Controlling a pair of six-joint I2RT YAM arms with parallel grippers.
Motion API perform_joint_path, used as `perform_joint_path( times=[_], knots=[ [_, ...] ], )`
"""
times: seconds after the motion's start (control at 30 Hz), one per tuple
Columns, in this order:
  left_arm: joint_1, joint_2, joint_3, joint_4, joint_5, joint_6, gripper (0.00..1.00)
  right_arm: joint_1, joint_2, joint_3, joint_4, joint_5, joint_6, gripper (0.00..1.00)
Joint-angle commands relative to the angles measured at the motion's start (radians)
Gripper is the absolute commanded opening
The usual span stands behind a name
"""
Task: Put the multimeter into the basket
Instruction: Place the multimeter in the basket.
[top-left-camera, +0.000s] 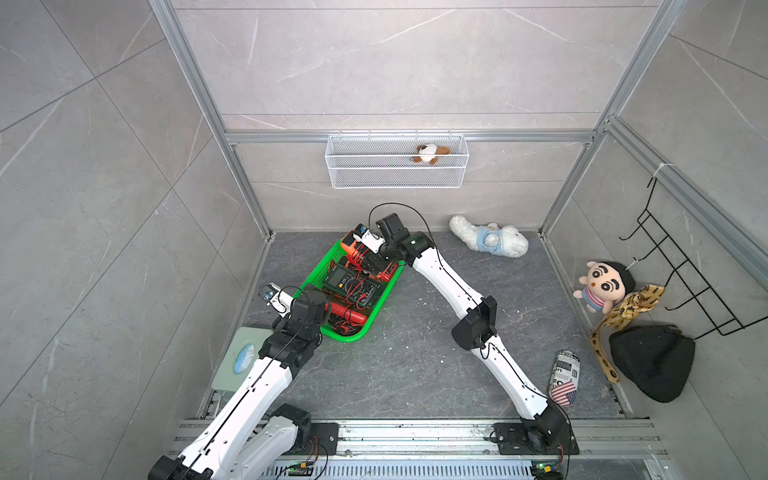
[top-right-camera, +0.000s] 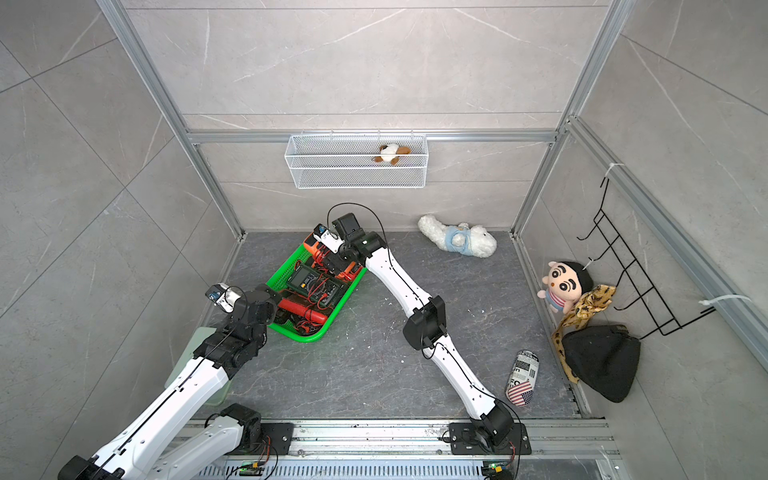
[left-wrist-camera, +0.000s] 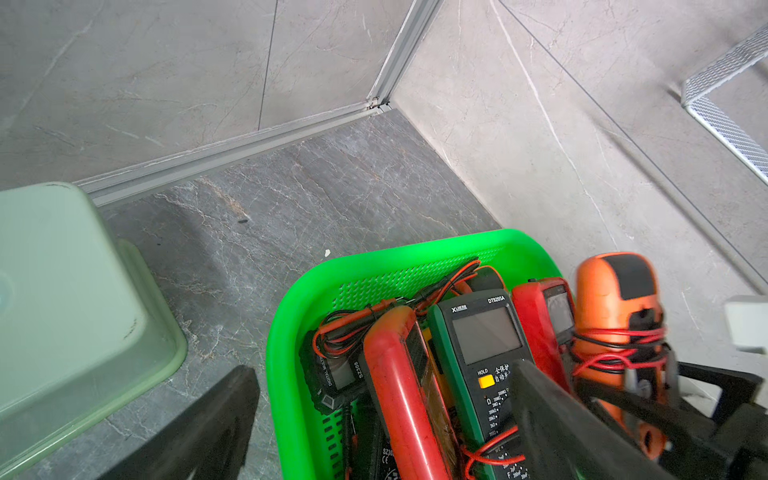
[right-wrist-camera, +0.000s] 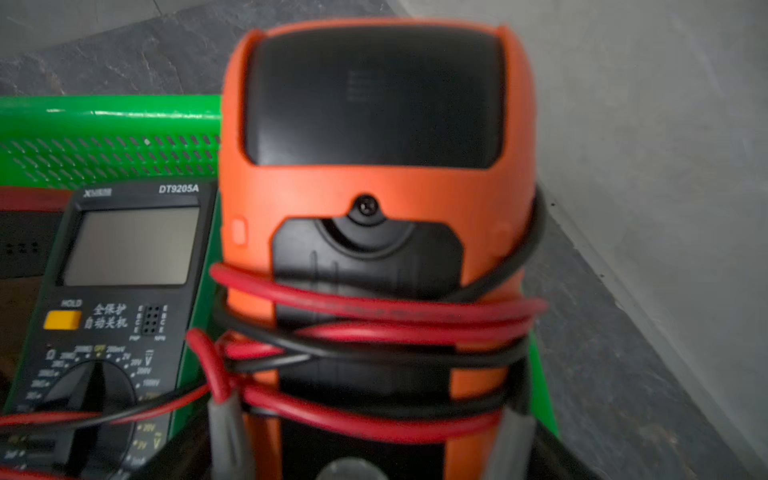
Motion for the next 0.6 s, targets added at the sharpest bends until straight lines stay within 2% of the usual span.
perform_joint_path(
  times=[0.0,0.1,0.13,0.17,0.23,0.33,0.37,0.57],
  knots=[
    [0.004,-0.011,0.006,0.020,-0.037,0.009,0.98,0.009,-0.017,0.014,-0.068,0.009,-0.025,0.03],
    [0.005,-0.012,0.005,0.019,-0.040,0.007,0.98,0.013,0.051,0.156,-0.161,0.014,-0.034,0.10],
    [0.004,-0.012,0.006,0.019,-0.040,0.005,0.98,0.015,0.075,0.205,-0.192,0.016,-0.036,0.19],
    [0.004,-0.011,0.005,0.021,-0.040,0.004,0.98,0.018,0.096,0.242,-0.217,0.020,-0.036,0.33],
    [0.004,-0.008,0.005,0.023,-0.040,0.004,0.98,0.022,0.086,0.212,-0.222,0.029,-0.038,0.58],
    [0.004,0.000,0.012,0.020,-0.037,0.006,0.98,0.029,0.074,0.192,-0.223,0.043,-0.039,0.83],
    [0.004,0.003,0.015,0.019,-0.037,0.008,0.98,0.032,0.074,0.197,-0.223,0.048,-0.040,0.99],
    [0.003,0.003,0.024,0.011,-0.034,0.016,0.98,0.043,0.044,0.243,-0.241,0.061,-0.021,1.00]
  ],
)
